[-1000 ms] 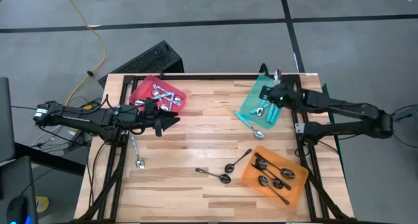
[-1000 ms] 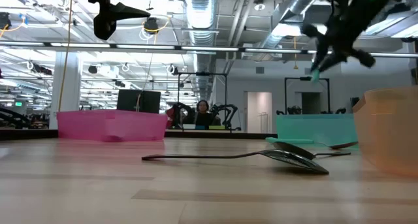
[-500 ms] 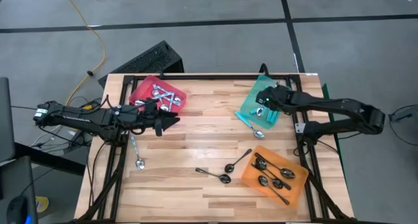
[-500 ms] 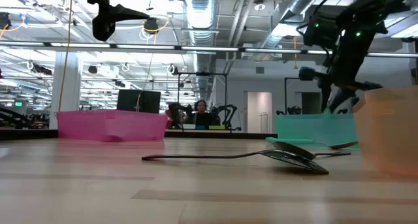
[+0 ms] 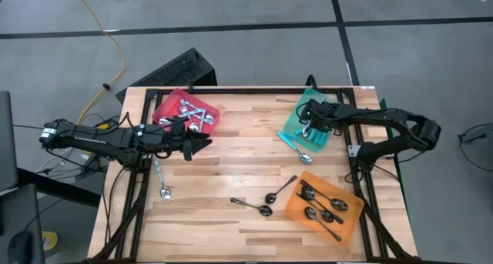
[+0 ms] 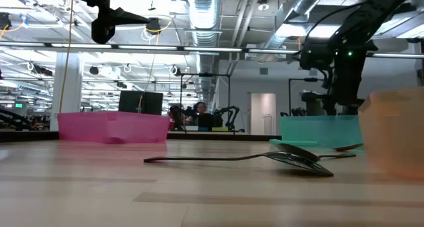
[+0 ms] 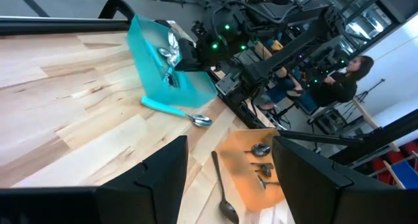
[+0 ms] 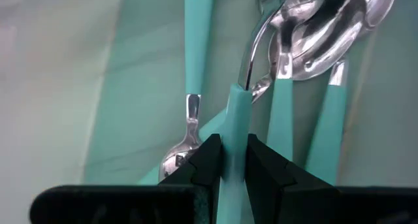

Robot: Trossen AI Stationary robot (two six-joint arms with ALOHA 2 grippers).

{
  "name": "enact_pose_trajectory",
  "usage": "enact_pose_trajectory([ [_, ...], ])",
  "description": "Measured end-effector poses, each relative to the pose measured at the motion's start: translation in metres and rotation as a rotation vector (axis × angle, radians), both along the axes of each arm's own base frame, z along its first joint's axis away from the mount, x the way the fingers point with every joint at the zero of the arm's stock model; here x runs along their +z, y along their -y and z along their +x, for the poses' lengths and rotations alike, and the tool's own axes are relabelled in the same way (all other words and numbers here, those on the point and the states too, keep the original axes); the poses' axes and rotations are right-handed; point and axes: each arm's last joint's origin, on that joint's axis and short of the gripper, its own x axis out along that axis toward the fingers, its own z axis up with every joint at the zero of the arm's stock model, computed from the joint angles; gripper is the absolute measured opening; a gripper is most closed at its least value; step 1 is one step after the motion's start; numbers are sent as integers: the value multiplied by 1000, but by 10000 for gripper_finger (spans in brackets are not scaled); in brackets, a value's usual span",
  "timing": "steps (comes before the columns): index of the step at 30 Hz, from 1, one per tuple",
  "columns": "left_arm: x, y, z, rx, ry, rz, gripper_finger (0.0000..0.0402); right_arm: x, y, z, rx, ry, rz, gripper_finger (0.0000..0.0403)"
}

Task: Sort silverware by color (type)
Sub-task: Put the blue spoon into the blue bin

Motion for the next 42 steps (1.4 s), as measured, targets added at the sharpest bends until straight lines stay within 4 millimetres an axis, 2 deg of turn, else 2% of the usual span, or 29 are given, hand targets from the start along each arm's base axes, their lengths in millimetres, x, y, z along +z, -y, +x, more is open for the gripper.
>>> enact_pose_trajectory([
  [23, -1, 0, 0, 0, -6, -1, 206, -17, 8, 4, 32, -45, 61, 85],
  [35, -1, 0, 0, 1, -14, -2, 206, -17, 9, 5, 37, -38, 54, 169],
  [42, -3, 0, -1, 1, -35, 0, 206, -5, 9, 1, 72, 2, 20, 189],
])
